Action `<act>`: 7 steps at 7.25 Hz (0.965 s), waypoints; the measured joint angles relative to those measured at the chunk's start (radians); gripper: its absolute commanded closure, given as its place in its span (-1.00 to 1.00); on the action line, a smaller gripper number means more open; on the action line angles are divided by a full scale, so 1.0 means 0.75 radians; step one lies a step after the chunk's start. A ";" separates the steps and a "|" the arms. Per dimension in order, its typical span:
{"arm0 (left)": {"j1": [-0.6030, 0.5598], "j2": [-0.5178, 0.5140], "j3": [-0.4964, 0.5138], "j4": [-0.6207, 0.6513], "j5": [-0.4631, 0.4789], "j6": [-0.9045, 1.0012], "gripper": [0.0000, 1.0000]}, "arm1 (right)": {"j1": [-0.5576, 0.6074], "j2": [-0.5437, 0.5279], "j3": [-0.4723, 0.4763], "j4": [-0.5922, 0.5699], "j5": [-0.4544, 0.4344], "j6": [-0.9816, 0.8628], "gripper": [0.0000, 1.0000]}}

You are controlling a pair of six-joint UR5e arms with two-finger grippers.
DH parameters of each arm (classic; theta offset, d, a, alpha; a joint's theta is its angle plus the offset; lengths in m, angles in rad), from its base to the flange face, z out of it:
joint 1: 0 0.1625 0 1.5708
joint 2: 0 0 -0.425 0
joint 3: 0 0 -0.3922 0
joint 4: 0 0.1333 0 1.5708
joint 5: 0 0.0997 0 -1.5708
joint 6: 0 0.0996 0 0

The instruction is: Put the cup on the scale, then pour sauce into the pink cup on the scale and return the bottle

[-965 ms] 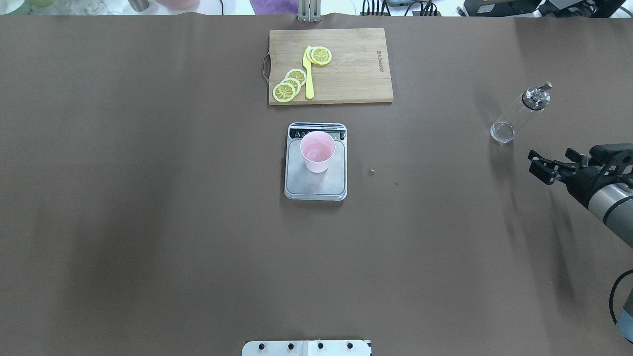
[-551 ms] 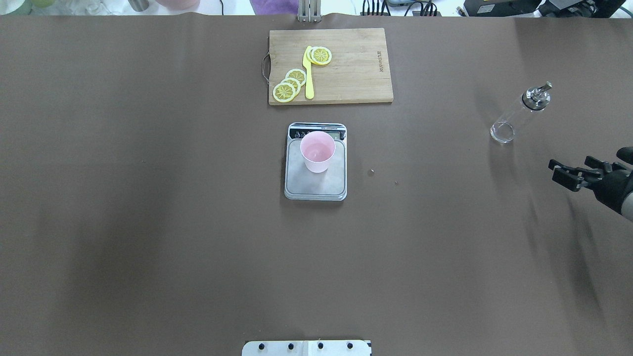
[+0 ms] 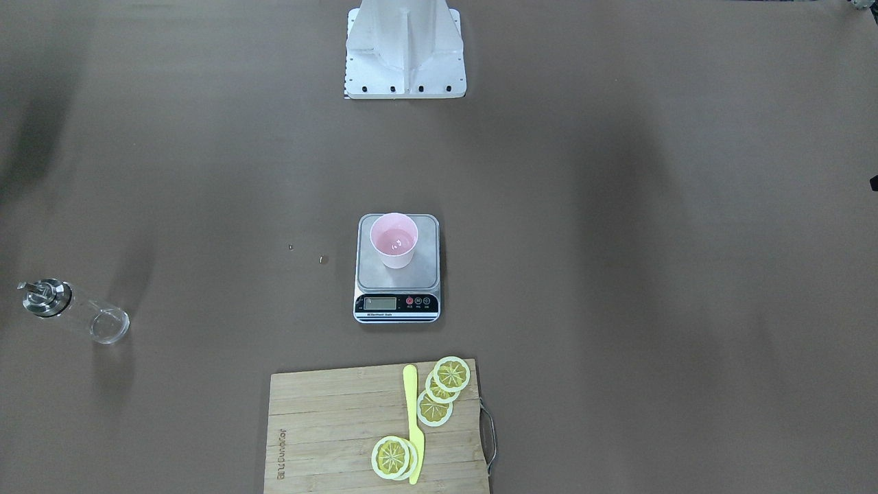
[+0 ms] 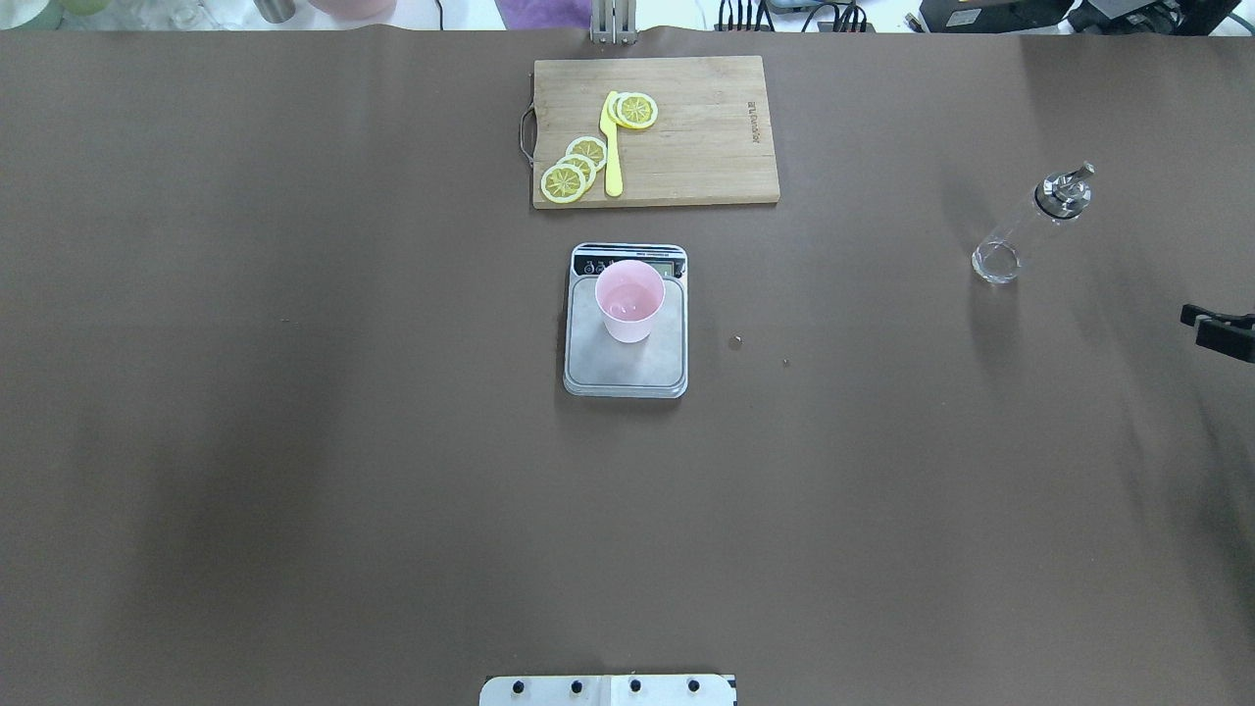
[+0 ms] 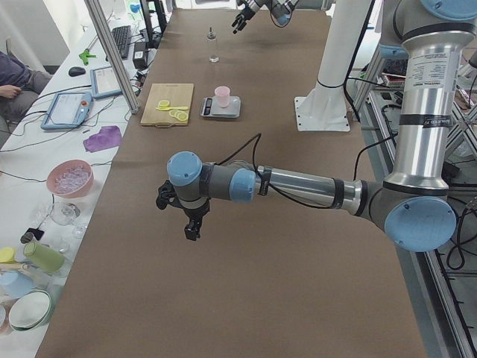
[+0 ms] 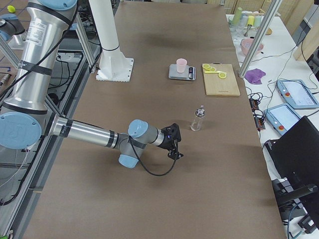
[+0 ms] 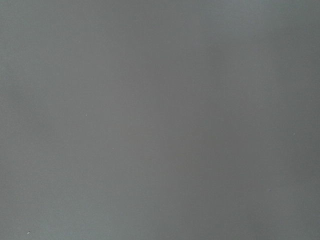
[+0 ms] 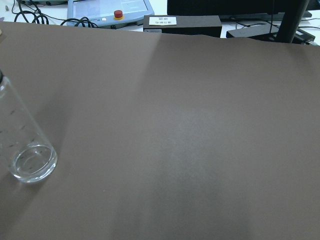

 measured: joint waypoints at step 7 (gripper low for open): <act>0.000 -0.002 0.011 0.008 0.005 0.002 -0.97 | 0.389 0.493 -0.054 -1.291 0.439 -0.755 -1.00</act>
